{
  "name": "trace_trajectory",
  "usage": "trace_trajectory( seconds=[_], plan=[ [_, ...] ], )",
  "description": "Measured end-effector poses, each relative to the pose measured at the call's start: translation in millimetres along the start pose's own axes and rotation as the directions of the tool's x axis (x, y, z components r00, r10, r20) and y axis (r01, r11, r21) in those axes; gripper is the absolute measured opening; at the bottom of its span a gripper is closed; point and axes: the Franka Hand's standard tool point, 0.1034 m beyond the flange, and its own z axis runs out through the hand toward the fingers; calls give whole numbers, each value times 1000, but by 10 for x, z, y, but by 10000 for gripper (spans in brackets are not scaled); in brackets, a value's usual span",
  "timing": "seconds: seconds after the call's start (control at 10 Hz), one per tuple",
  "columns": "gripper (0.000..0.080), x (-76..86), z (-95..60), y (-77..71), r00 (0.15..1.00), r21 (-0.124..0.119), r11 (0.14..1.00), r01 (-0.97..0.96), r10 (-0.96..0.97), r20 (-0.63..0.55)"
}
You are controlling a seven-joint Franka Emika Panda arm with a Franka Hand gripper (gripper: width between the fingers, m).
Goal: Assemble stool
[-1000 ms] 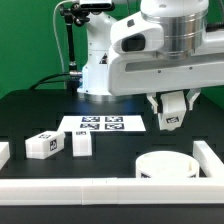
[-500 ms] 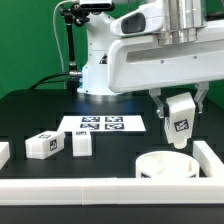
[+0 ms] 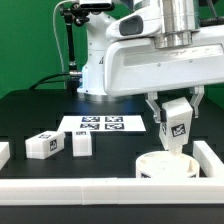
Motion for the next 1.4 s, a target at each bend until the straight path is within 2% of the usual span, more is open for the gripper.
trace_trajectory(
  seconds=[0.1, 0.4, 0.6, 0.7, 0.9, 1.4],
  plan=[
    [327, 103, -14, 46, 999, -4, 1000, 28, -29, -24],
    [327, 134, -10, 61, 998, -13, 999, 31, -32, -59],
    [327, 165, -2, 140, 976, -67, 995, 75, -87, -197],
    [327, 183, 30, 160, 964, -91, 986, 143, -159, -212],
    [327, 282, 55, 182, 950, -111, 972, 208, -228, -213],
    [327, 297, 77, 180, 946, -115, 969, 219, -240, -217]
  ],
)
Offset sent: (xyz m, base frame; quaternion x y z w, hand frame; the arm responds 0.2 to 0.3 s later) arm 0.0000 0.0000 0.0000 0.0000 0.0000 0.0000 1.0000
